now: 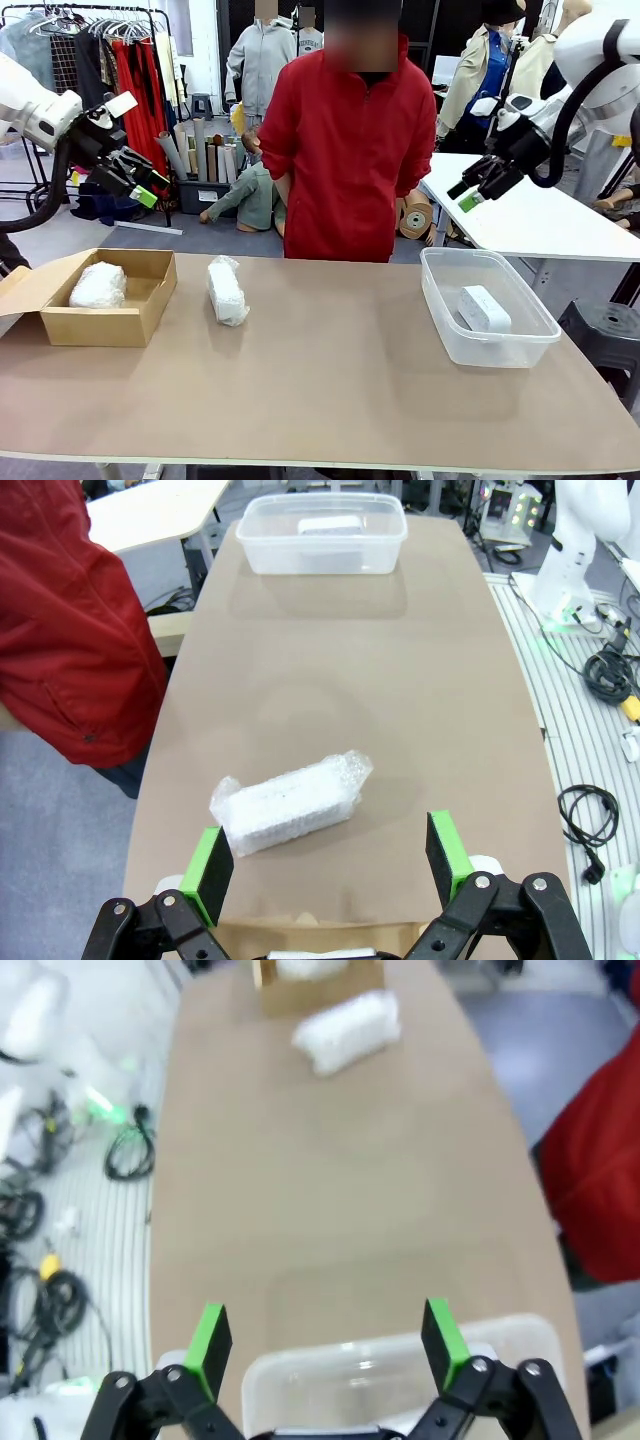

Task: Separate and place wrapped and unwrapped clocks.
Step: Pick up the Digital clock indicated by the person.

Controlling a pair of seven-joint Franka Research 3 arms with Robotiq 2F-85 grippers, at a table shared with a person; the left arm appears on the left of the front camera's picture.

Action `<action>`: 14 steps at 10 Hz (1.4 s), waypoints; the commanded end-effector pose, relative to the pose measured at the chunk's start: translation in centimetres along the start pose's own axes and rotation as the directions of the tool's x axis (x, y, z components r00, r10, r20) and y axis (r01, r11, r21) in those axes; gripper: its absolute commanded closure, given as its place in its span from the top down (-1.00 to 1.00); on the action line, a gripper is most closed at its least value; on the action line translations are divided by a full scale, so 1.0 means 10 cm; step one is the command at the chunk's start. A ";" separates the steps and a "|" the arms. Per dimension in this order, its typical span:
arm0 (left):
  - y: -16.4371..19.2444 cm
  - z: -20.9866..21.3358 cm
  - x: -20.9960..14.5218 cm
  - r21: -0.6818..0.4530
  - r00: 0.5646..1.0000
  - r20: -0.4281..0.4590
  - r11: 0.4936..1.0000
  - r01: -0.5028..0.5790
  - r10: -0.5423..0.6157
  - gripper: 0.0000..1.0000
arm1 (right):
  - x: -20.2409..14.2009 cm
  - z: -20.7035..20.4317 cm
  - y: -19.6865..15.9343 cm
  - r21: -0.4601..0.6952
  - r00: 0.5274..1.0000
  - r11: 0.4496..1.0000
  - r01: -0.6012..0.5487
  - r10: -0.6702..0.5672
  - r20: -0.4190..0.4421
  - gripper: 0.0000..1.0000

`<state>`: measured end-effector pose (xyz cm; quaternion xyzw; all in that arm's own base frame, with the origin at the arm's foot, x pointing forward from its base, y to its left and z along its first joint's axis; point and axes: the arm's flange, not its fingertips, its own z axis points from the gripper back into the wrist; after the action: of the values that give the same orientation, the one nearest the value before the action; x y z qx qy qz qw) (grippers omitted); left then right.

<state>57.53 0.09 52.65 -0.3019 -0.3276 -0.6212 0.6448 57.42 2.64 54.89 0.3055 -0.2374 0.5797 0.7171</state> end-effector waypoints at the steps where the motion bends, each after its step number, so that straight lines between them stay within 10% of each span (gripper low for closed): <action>1: -0.01 0.02 0.02 0.002 1.000 0.001 1.000 0.003 -0.003 1.00 | -0.06 0.00 -0.01 -0.005 0.993 1.000 -0.002 0.002 0.118 1.00; 6: -0.01 0.02 0.02 0.002 1.000 0.001 1.000 0.003 -0.003 1.00 | -0.23 -0.04 0.01 -0.167 0.972 0.985 -0.040 0.077 0.221 1.00; 12: -0.01 0.02 0.02 0.002 1.000 0.001 1.000 0.003 -0.003 1.00 | -0.27 -0.08 -0.05 -0.154 0.948 0.963 -0.221 0.250 0.199 1.00; 14: -0.01 0.02 0.02 0.002 1.000 0.001 1.000 0.003 -0.003 1.00 | -0.26 -0.13 -0.12 -0.083 0.978 0.989 -0.126 0.138 0.159 1.00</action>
<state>57.53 0.09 52.65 -0.3018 -0.3276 -0.6212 0.6448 57.75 1.38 52.10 0.2955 -0.3573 0.6016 0.6504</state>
